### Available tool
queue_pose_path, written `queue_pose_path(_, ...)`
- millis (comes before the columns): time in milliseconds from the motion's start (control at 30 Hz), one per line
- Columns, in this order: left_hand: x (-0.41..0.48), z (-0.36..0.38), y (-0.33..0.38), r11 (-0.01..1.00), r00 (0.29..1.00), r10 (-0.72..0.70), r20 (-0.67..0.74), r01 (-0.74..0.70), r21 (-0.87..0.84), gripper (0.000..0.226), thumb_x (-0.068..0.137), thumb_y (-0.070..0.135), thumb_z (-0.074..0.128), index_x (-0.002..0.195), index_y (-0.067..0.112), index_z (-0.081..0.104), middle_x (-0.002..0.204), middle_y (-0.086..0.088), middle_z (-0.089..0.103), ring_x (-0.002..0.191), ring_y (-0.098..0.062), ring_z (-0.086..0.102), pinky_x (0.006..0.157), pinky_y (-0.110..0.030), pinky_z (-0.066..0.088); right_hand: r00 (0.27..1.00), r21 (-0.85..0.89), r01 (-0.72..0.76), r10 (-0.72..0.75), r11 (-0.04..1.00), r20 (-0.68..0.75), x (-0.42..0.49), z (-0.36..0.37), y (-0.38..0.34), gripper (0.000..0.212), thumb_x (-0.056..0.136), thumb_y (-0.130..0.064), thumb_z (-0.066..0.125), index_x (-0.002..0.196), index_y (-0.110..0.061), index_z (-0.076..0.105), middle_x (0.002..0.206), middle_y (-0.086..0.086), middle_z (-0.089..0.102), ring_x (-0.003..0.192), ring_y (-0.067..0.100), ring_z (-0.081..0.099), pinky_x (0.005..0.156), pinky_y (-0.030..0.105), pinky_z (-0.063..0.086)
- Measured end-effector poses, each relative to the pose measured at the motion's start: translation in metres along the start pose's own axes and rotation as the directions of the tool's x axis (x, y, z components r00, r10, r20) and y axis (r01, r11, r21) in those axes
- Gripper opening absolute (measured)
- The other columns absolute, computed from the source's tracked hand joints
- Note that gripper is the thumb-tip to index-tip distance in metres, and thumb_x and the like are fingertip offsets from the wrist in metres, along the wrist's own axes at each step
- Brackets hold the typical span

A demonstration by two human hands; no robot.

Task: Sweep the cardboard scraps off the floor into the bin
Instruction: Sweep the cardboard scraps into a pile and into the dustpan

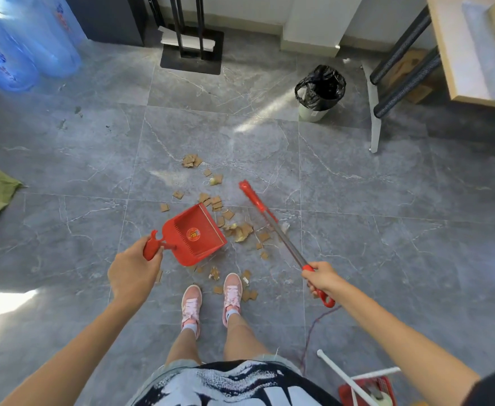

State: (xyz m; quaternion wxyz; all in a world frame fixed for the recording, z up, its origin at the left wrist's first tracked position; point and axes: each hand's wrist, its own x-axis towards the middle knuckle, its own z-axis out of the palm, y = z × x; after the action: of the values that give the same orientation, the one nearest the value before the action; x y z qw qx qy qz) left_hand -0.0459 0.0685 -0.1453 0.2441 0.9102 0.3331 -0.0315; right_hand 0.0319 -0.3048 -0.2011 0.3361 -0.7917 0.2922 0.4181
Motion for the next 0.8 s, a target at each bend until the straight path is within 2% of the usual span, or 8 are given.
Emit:
queue_pose_path(100, -0.001, 0.0, -0.002, 1.0, 1.0, 0.01, -0.002, -0.01, -0.004, 0.02, 0.089, 0.033, 0.063, 0.102, 0.018, 0.069, 0.055, 0.001, 0.055, 0.051, -0.023, 0.052, 0.051, -0.028, 0.038, 0.998, 0.085, -0.015, 0.02, 0.996, -0.056, -0.001, -0.022, 0.004, 0.016, 0.089, 0.0, 0.046, 0.077, -0.009, 0.052, 0.052, 0.006, 0.038, 0.027, 0.011, 0.033, 0.03, 0.013, 0.031)
queue_pose_path(167, -0.001, 0.002, -0.002, 1.0, 1.0, 0.014, 0.004, -0.014, -0.01, 0.021, 0.089, 0.034, 0.063, 0.102, 0.019, 0.07, 0.057, -0.002, 0.059, 0.054, -0.024, 0.054, 0.052, -0.029, 0.039, 0.994, 0.114, -0.037, 0.048, 0.993, -0.096, 0.004, -0.03, 0.002, 0.021, 0.09, 0.001, 0.046, 0.07, -0.008, 0.047, 0.052, 0.006, 0.037, 0.028, 0.012, 0.033, 0.029, 0.013, 0.03)
queue_pose_path(267, 0.002, 0.008, 0.002, 0.998, 0.997, 0.064, 0.031, -0.064, -0.01, 0.021, 0.089, 0.033, 0.063, 0.104, 0.02, 0.07, 0.064, -0.005, 0.066, 0.056, -0.025, 0.057, 0.05, -0.029, 0.038, 0.982, 0.11, -0.092, 0.108, 0.99, -0.156, 0.023, -0.028, -0.005, 0.026, 0.089, 0.001, 0.047, 0.064, -0.006, 0.044, 0.051, 0.007, 0.039, 0.03, 0.014, 0.033, 0.031, 0.013, 0.031)
queue_pose_path(333, 0.008, 0.014, 0.008, 0.993, 0.992, 0.114, 0.052, -0.114, 0.01, 0.023, 0.089, 0.03, 0.064, 0.107, 0.019, 0.07, 0.07, -0.008, 0.069, 0.061, -0.029, 0.062, 0.052, -0.029, 0.038, 0.975, 0.094, -0.139, 0.153, 0.986, -0.164, 0.036, -0.02, -0.013, 0.026, 0.09, 0.001, 0.047, 0.064, -0.003, 0.044, 0.05, 0.008, 0.04, 0.021, 0.012, 0.032, 0.031, 0.013, 0.031)
queue_pose_path(433, 0.02, 0.025, 0.017, 0.986, 0.985, 0.162, 0.068, -0.164, 0.038, 0.028, 0.089, 0.03, 0.063, 0.112, 0.017, 0.069, 0.079, -0.012, 0.072, 0.073, -0.035, 0.066, 0.057, -0.033, 0.043, 0.97, 0.068, -0.204, 0.211, 0.977, -0.119, 0.046, -0.001, -0.025, 0.029, 0.091, -0.001, 0.046, 0.063, -0.003, 0.04, 0.031, 0.005, 0.038, 0.013, 0.01, 0.028, 0.03, 0.01, 0.031)
queue_pose_path(533, 0.029, 0.031, 0.018, 0.982, 0.982, 0.175, 0.072, -0.18, 0.063, 0.027, 0.09, 0.03, 0.062, 0.111, 0.016, 0.069, 0.079, -0.011, 0.073, 0.072, -0.035, 0.066, 0.056, -0.031, 0.04, 0.971, 0.001, -0.225, 0.225, 0.974, -0.08, 0.044, 0.026, -0.032, 0.033, 0.091, -0.002, 0.045, 0.058, -0.005, 0.039, 0.02, 0.002, 0.032, 0.012, 0.01, 0.027, 0.029, 0.009, 0.027)
queue_pose_path(667, 0.032, 0.029, 0.011, 0.977, 0.978, 0.204, 0.055, -0.206, 0.049, 0.026, 0.089, 0.028, 0.064, 0.111, 0.015, 0.069, 0.077, -0.011, 0.072, 0.07, -0.035, 0.066, 0.054, -0.03, 0.038, 0.971, 0.013, -0.235, 0.235, 0.972, -0.038, 0.033, 0.063, -0.04, 0.019, 0.091, -0.003, 0.047, 0.072, -0.002, 0.042, 0.044, 0.007, 0.04, 0.015, 0.01, 0.029, 0.03, 0.008, 0.027)
queue_pose_path(800, 0.033, 0.025, 0.003, 0.975, 0.977, 0.205, 0.052, -0.209, 0.073, 0.031, 0.089, 0.028, 0.064, 0.118, 0.017, 0.068, 0.078, -0.011, 0.073, 0.072, -0.034, 0.067, 0.055, -0.03, 0.04, 0.977, 0.04, -0.214, 0.214, 0.976, -0.011, 0.024, 0.088, -0.057, 0.025, 0.09, -0.005, 0.048, 0.066, -0.003, 0.04, 0.048, 0.008, 0.041, 0.02, 0.011, 0.033, 0.029, 0.01, 0.026)
